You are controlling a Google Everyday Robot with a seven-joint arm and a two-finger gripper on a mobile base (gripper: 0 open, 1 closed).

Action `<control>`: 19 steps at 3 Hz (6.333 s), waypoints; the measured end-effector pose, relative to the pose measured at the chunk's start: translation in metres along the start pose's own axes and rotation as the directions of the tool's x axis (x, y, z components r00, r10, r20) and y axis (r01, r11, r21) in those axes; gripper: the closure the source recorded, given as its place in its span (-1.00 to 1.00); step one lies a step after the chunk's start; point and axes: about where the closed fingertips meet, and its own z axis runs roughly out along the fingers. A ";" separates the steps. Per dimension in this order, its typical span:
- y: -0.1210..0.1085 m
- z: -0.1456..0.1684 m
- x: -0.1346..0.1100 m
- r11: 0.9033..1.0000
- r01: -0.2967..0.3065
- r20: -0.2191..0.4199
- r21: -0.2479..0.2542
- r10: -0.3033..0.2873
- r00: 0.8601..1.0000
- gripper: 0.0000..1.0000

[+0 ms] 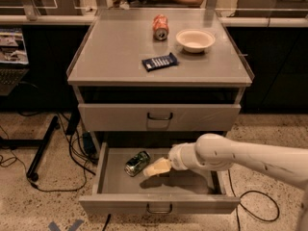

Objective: Pick green can from middle drawer and place on counter

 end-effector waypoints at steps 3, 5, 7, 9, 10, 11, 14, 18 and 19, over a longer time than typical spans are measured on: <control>0.001 0.101 -0.037 0.999 0.048 0.082 -0.005 -0.048 0.995 -1.00; 0.000 0.104 -0.031 0.999 0.030 0.088 0.026 -0.032 0.996 -1.00; 0.002 0.130 -0.001 0.999 -0.022 0.043 0.036 0.021 0.999 -1.00; 0.001 0.140 0.011 0.996 -0.056 0.033 0.068 0.054 0.998 -1.00; 0.001 0.147 0.016 0.994 -0.066 0.027 0.088 0.064 0.998 -1.00; 0.001 0.156 0.011 0.993 -0.057 0.036 0.100 0.054 0.998 -1.00; 0.002 0.175 0.006 0.993 -0.033 0.034 0.116 0.030 0.999 -1.00; 0.001 0.180 0.016 0.992 -0.036 0.005 0.122 0.035 0.999 0.46; 0.001 0.180 0.016 0.992 -0.036 0.005 0.122 0.035 0.999 0.92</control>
Offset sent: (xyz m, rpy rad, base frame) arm 0.0560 0.0698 -0.0471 0.0375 -0.0808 0.0288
